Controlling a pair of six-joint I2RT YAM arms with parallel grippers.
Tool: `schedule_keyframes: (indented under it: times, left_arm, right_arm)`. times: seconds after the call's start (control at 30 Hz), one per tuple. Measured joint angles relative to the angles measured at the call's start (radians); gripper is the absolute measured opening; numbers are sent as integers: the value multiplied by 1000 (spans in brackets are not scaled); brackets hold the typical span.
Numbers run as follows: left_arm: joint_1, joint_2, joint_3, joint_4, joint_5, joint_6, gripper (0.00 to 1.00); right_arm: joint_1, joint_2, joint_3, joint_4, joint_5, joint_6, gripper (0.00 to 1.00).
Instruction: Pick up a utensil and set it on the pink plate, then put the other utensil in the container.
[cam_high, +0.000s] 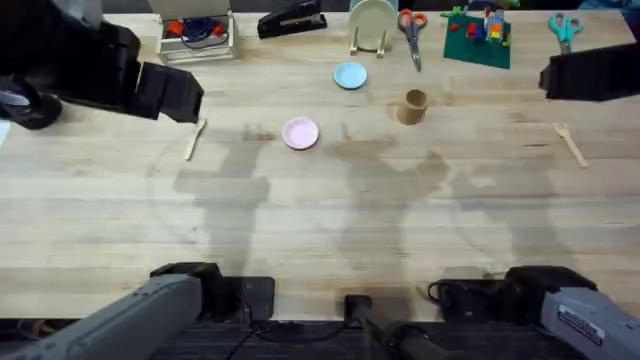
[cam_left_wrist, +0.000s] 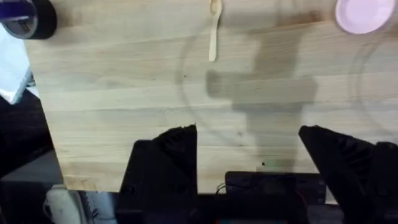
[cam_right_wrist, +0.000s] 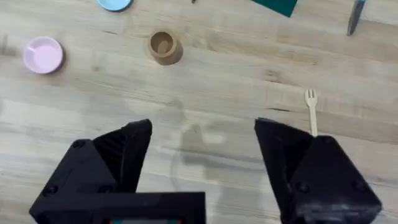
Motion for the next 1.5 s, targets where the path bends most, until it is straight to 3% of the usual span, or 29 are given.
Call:
schedule_keyframes:
  times: [0.13,0.37,0.67,0.93,1.5]
  left_arm:
    - [52,76,0,27,22,42,993]
    - [143,193,-25,127,129,160,993]
    - [244,229,-284,360,168,210,993]
    - [253,237,-465,573,172,259,993]
    - [254,505,-474,729,176,347,993]
  right_arm:
    - [0,0,0,0,0,0,995]
    - [0,0,0,0,0,0,995]
    - [0,0,0,0,0,0,995]
    - [0,0,0,0,0,0,995]
    - [0,0,0,0,0,0,995]
